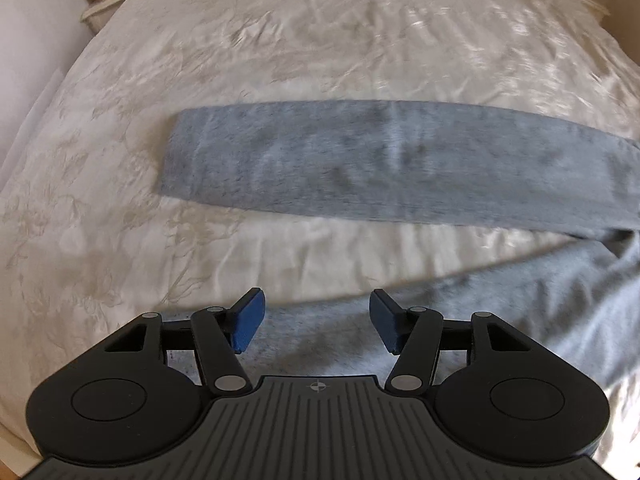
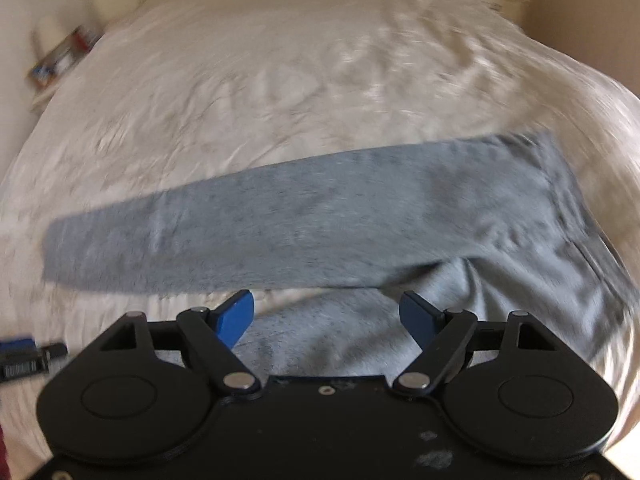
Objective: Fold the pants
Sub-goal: 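Move both open grippers down over the sweatpants legs toward the hems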
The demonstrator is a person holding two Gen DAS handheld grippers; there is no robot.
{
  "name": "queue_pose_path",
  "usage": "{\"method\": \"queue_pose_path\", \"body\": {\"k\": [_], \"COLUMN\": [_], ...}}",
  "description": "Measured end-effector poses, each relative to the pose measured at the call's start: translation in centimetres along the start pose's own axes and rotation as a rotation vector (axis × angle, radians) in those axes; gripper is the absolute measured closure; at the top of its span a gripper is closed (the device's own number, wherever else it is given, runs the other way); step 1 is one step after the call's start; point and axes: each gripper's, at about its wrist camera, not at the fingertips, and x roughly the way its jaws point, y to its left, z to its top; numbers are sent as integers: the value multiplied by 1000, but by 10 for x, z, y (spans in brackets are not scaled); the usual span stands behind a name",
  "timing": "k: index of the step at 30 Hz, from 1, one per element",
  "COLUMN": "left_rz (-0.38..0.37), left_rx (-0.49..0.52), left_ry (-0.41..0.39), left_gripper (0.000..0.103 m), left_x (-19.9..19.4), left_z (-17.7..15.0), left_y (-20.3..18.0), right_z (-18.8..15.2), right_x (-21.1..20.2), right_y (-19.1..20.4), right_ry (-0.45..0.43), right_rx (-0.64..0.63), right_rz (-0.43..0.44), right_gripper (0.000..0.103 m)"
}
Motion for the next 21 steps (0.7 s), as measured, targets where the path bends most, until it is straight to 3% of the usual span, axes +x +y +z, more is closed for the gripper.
{"method": "queue_pose_path", "body": {"k": [4, 6, 12, 16, 19, 21], "left_rz": [39, 63, 44, 199, 245, 249], "left_rx": [-61, -67, -63, -94, -135, -101], "left_ry": [42, 59, 123, 127, 165, 167], "left_gripper": [46, 46, 46, 45, 41, 38], "left_x": [26, 38, 74, 95, 109, 111], "left_z": [-15, -30, -63, -63, -58, -54], "left_y": [16, 20, 30, 49, 72, 75], "right_z": [-4, -14, -51, -76, -86, -90], "right_x": [27, 47, 90, 108, 114, 107], "right_y": [24, 36, 56, 71, 84, 92], "right_ry": [40, 110, 277, 346, 353, 332], "right_rx": [-113, -146, -186, -241, -283, -332], "right_rz": [82, 114, 143, 176, 210, 238], "right_gripper": [25, 36, 37, 37, 37, 37]}}
